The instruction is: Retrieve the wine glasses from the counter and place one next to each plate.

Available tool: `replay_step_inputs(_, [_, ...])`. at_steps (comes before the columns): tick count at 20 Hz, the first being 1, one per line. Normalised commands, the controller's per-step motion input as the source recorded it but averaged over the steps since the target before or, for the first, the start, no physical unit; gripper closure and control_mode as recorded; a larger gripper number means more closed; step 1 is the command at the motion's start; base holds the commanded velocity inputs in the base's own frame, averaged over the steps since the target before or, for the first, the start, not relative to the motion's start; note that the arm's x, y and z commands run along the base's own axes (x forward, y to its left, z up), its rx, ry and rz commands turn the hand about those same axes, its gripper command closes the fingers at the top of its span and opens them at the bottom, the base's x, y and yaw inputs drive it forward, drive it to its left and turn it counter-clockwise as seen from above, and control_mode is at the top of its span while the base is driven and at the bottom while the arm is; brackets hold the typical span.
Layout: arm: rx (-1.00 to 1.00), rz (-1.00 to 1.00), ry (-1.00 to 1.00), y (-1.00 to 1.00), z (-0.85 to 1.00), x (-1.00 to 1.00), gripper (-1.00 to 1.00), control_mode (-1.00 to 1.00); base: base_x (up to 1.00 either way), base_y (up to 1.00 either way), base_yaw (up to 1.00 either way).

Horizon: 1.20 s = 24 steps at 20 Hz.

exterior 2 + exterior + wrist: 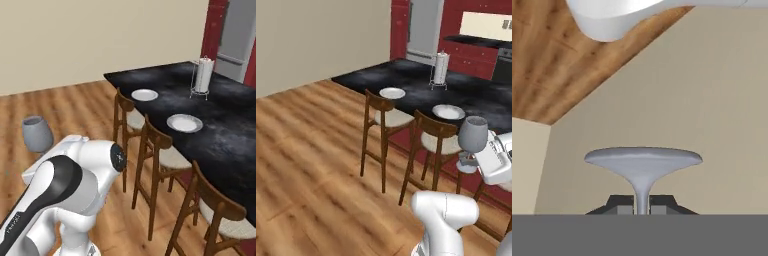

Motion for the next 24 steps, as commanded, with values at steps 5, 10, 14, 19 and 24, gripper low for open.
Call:
replay_step_inputs(5, [0.00, 0.00, 0.00, 0.00, 0.00, 0.00, 1.00, 1.00, 0.86, 0.68, -0.78])
replay_step_inputs(10, [0.00, 0.00, 0.00, 0.00, 0.00, 0.00, 1.00, 1.00, 0.69, 0.85, -0.72])
replay_step_inputs(14, [0.00, 0.00, 0.00, 0.00, 0.00, 0.00, 1.00, 1.00, 0.63, 0.84, -0.73])
replay_step_inputs(19, [0.00, 0.00, 0.00, 0.00, 0.00, 0.00, 1.00, 1.00, 0.75, 0.37, -0.53])
replay_step_inputs(24, [0.00, 0.00, 0.00, 0.00, 0.00, 0.00, 1.00, 1.00, 0.70, -0.29, -0.08])
